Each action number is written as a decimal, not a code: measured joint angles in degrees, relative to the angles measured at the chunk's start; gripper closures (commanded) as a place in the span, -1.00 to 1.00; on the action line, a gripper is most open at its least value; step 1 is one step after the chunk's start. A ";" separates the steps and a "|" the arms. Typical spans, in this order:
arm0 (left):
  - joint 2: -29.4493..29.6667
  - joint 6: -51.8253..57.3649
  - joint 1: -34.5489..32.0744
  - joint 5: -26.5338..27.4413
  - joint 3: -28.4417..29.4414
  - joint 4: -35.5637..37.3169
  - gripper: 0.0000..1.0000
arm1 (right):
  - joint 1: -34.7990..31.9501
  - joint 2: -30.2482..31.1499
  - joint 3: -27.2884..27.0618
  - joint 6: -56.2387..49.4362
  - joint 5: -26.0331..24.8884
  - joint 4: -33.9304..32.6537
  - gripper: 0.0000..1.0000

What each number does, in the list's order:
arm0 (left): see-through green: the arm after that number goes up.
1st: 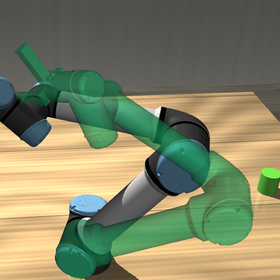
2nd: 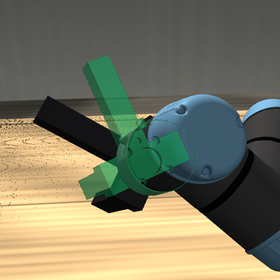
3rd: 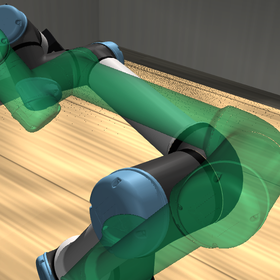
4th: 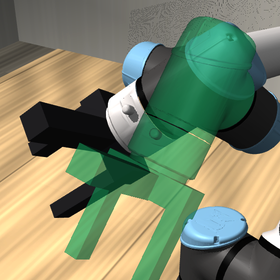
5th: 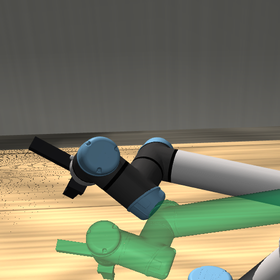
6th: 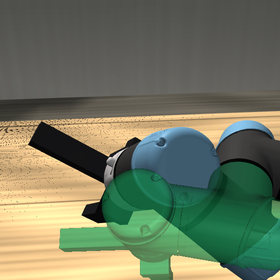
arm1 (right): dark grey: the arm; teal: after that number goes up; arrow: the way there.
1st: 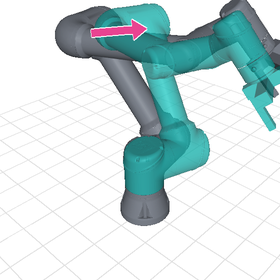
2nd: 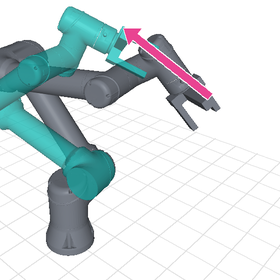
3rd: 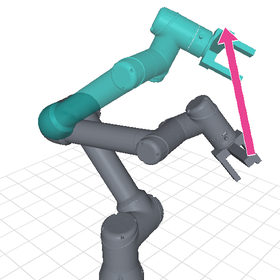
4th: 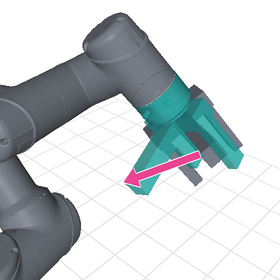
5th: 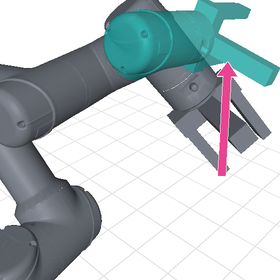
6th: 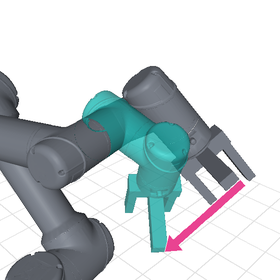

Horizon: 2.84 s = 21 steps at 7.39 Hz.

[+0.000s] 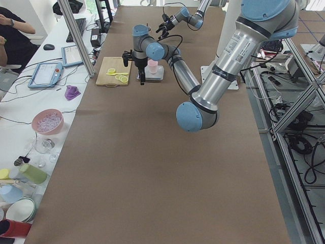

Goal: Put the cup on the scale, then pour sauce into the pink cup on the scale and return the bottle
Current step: 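Move the right gripper toward the glass sauce bottle, then close the right gripper around the glass sauce bottle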

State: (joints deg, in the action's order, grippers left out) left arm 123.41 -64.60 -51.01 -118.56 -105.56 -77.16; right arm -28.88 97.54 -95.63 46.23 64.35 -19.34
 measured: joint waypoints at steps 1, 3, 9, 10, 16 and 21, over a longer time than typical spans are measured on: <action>0.04 0.00 0.02 0.00 0.00 -0.01 -0.97 | -0.70 -0.22 0.67 -0.80 0.04 0.00 -0.99; 0.15 -0.06 0.06 0.00 0.06 -0.01 -0.97 | -2.12 -1.55 2.86 -1.66 0.24 0.01 -0.99; 0.52 -0.24 0.06 0.00 0.27 0.08 -0.97 | -4.66 -4.58 4.78 -4.53 0.88 -0.09 -0.99; 0.52 -0.24 0.06 0.00 0.27 0.08 -0.97 | -4.84 -5.27 4.98 -4.75 0.98 -0.11 -0.99; 0.48 -0.17 0.03 0.05 0.20 0.17 -0.97 | -4.94 -7.48 5.76 -2.11 2.18 1.97 -0.99; 0.56 -0.40 0.06 0.26 0.34 0.17 -0.97 | -5.68 -8.28 6.41 -0.47 2.65 2.38 -1.00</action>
State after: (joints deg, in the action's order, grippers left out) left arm 123.98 -65.00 -50.95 -118.30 -105.22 -76.99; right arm -34.56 89.26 -89.22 45.76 67.00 -16.96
